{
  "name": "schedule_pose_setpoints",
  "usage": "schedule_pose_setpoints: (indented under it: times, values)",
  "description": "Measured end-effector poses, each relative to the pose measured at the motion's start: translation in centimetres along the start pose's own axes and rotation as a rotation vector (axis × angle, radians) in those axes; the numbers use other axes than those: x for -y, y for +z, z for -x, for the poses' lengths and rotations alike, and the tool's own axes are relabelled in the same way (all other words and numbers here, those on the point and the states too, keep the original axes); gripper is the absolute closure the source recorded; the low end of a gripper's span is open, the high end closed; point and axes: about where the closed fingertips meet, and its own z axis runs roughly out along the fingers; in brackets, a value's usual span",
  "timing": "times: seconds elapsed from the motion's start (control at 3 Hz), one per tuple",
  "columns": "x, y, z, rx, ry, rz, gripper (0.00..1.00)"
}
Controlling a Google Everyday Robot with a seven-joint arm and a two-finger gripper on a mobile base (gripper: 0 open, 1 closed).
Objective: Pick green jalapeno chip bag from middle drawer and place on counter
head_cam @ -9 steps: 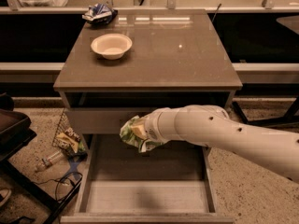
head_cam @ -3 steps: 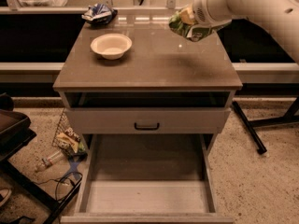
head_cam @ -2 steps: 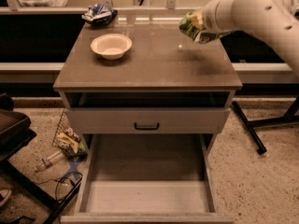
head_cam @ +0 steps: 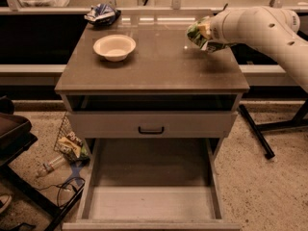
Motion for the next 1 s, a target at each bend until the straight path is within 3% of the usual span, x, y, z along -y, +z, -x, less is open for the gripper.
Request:
schedule_pose_setpoints:
  times: [1.0]
  values:
    - [-0.56, 0.5, -0.09, -0.001, 0.0, 0.01, 0.07]
